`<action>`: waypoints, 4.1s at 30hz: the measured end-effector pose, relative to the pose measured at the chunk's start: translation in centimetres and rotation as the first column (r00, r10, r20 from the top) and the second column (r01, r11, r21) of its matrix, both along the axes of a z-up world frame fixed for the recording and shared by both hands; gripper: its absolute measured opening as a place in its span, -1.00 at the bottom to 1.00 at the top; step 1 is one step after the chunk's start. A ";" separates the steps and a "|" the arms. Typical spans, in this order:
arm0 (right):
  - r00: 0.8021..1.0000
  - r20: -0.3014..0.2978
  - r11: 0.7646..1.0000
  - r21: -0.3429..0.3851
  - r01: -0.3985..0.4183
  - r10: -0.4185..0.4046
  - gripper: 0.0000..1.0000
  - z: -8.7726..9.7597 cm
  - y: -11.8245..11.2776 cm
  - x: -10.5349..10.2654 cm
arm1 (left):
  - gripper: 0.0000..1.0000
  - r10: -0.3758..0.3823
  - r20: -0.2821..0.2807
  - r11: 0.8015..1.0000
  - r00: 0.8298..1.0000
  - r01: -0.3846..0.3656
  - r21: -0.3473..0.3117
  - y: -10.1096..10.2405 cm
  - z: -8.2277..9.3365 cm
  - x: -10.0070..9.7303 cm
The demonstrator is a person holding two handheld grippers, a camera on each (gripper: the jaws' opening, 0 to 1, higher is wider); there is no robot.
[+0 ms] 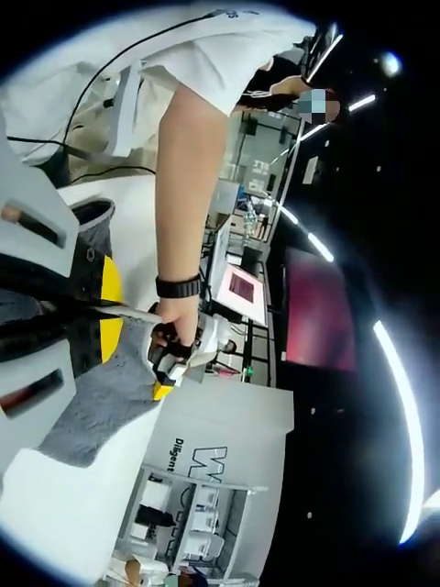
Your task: Open the folded towel by lifting each exposed corner and separating the folded layers until the towel lies flat within the target outline without major curled edges
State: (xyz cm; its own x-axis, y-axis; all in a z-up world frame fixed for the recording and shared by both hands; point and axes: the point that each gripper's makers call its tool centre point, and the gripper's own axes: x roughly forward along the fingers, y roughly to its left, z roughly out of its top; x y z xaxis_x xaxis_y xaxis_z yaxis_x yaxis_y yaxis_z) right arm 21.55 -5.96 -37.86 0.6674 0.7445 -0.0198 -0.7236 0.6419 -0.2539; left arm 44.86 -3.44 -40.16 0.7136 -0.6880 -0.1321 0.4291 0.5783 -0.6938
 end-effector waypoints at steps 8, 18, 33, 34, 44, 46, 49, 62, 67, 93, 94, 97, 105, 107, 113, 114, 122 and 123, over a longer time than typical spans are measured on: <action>1.000 0.007 1.000 0.003 0.023 -0.023 -1.00 0.6 -1.2 0.2 | -1.00 -0.010 0.020 1.000 1.000 0.010 0.007 -0.5 0.3 -0.5; 0.999 0.020 0.999 0.016 0.044 -0.044 -1.00 1.4 -2.5 0.1 | -1.00 -0.026 0.030 0.999 0.999 0.027 -0.037 -1.1 1.2 -0.9; 0.996 0.043 0.996 0.029 0.081 -0.082 -1.00 2.4 -4.2 -0.1 | -1.00 -0.047 0.047 0.998 0.998 0.049 -0.046 -1.1 3.5 4.8; 0.996 0.044 0.996 0.030 0.082 -0.083 -1.00 2.4 -4.3 -0.2 | -1.00 -0.047 0.047 0.998 0.998 0.049 -0.046 -1.1 3.5 4.9; 0.994 0.044 0.994 0.031 0.101 -0.103 -1.00 2.2 -5.2 -0.5 | -1.00 -0.061 0.059 0.996 0.996 0.064 -0.055 -2.8 3.9 4.4; 0.993 0.049 0.994 0.025 0.103 -0.104 -1.00 2.1 -5.3 -0.7 | -1.00 -0.064 0.066 0.997 0.996 0.067 -0.050 -2.8 4.2 5.0; 0.993 0.056 0.995 0.024 0.101 -0.103 -1.00 2.2 -5.3 -0.9 | -1.00 -0.068 0.069 0.996 0.995 0.072 -0.050 -2.7 4.6 6.1; 0.993 0.061 0.995 0.008 0.103 -0.104 -1.00 1.9 -5.3 -1.2 | -1.00 -0.068 0.066 0.996 0.995 0.072 -0.061 -2.6 5.5 8.0; 0.993 0.061 0.995 0.005 0.097 -0.098 -1.00 1.8 -5.2 -1.4 | -1.00 -0.063 0.065 0.995 0.996 0.068 -0.077 -4.3 5.3 6.1; 0.992 0.091 0.996 0.009 0.085 -0.086 -1.00 2.8 -4.8 -2.5 | -1.00 -0.091 0.098 0.992 0.991 0.099 -0.076 -8.8 6.6 3.0; 0.992 0.093 0.996 0.007 0.087 -0.088 -1.00 2.8 -4.9 -2.6 | -1.00 -0.089 0.096 0.993 0.991 0.096 -0.074 -8.9 6.6 3.0; 0.991 0.097 0.996 0.009 0.092 -0.093 -1.00 3.0 -5.0 -2.7 | -1.00 -0.095 0.097 0.991 0.991 0.103 -0.080 -9.1 6.8 2.9; 0.990 0.100 0.995 0.003 0.102 -0.102 -1.00 3.0 -5.4 -2.8 | -1.00 -0.106 0.107 0.990 0.989 0.115 -0.077 -9.9 7.3 3.7; 0.989 0.101 0.994 0.006 0.107 -0.107 -1.00 3.1 -5.7 -2.8 | -1.00 -0.111 0.112 0.990 0.988 0.120 -0.079 -10.0 7.5 3.4; 0.987 0.108 0.993 0.000 0.119 -0.118 -1.00 3.4 -6.4 -3.0 | -1.00 -0.120 0.119 0.989 0.986 0.129 -0.074 -11.0 7.8 3.1; 0.986 0.110 0.992 -0.003 0.123 -0.122 -1.00 3.4 -6.6 -3.0 | -1.00 -0.122 0.121 0.988 0.985 0.132 -0.076 -11.2 7.7 2.8; 0.983 0.114 0.989 0.003 0.146 -0.145 -1.00 3.3 -7.8 -3.2 | -1.00 -0.138 0.127 0.986 0.982 0.148 -0.074 -12.7 7.5 0.9; 0.982 0.114 0.989 0.004 0.150 -0.149 -1.00 3.3 -7.9 -3.2 | -1.00 -0.140 0.127 0.986 0.982 0.150 -0.074 -12.9 7.5 0.8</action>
